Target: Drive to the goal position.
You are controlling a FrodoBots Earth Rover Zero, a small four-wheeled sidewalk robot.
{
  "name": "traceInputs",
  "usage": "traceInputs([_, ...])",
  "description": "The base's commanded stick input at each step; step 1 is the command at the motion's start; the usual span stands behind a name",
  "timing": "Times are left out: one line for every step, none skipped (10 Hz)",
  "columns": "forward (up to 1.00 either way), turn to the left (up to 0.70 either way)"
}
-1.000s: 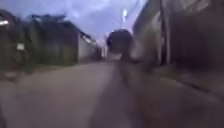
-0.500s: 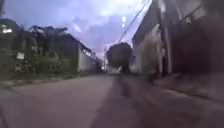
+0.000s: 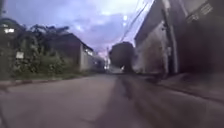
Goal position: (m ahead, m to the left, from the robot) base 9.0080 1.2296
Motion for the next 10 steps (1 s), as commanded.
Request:
traceInputs([0.70, -0.35])
traceInputs([0.70, -0.35])
traceInputs([0.70, -0.35])
traceInputs([0.70, -0.35])
traceInputs([0.70, -0.35])
traceInputs([0.70, -0.35])
traceInputs([0.70, -0.28])
traceInputs([0.70, -0.15])
traceInputs([0.70, -0.05])
traceInputs([0.70, -0.01])
